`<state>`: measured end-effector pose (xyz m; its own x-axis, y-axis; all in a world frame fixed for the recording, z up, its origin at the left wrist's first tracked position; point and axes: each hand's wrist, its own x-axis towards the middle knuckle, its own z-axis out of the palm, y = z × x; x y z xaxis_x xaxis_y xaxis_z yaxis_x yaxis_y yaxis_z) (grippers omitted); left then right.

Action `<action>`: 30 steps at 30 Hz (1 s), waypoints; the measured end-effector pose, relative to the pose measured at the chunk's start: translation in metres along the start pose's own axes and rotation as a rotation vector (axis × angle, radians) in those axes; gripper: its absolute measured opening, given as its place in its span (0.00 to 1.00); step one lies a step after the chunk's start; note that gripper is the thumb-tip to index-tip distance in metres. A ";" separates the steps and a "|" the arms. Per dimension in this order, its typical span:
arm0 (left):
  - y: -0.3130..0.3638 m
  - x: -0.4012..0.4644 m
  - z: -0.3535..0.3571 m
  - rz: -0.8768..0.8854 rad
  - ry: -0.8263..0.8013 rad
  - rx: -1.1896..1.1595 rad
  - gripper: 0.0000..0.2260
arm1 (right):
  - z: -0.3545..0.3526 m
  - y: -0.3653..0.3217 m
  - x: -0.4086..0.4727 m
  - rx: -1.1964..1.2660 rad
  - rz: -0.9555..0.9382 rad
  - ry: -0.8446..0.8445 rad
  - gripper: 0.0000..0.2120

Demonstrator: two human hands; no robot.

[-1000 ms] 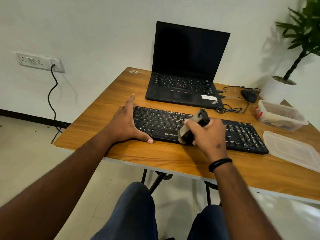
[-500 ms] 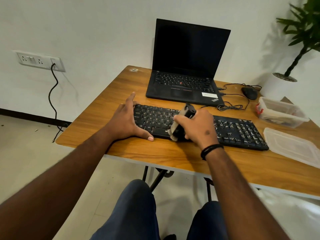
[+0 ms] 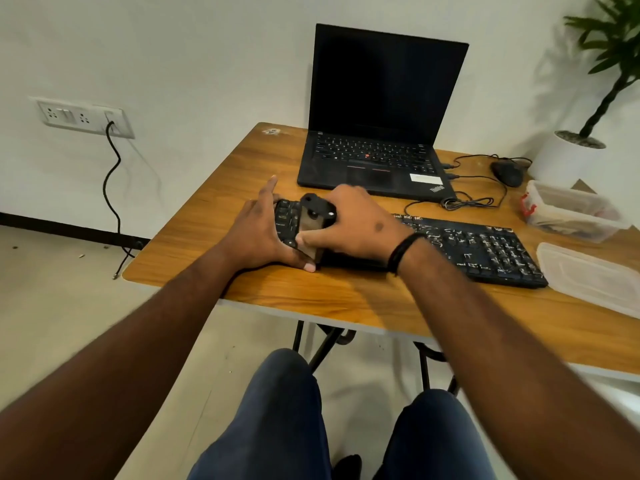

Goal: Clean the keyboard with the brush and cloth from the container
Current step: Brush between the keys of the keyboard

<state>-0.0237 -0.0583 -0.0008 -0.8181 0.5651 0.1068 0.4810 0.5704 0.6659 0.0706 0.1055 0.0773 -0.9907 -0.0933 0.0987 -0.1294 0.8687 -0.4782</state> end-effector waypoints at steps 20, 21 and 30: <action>-0.001 0.000 -0.001 0.002 0.004 0.024 0.74 | -0.057 0.033 0.010 -0.054 0.155 -0.379 0.11; -0.001 0.000 -0.001 0.002 0.004 0.024 0.74 | -0.050 0.029 0.009 0.012 0.107 -0.350 0.11; -0.001 0.001 0.000 -0.002 0.004 0.026 0.73 | -0.058 0.052 -0.003 -0.021 0.229 -0.275 0.10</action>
<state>-0.0247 -0.0585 -0.0013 -0.8201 0.5619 0.1082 0.4874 0.5869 0.6465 0.0694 0.1786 0.1026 -0.9684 -0.0201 -0.2486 0.0950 0.8919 -0.4422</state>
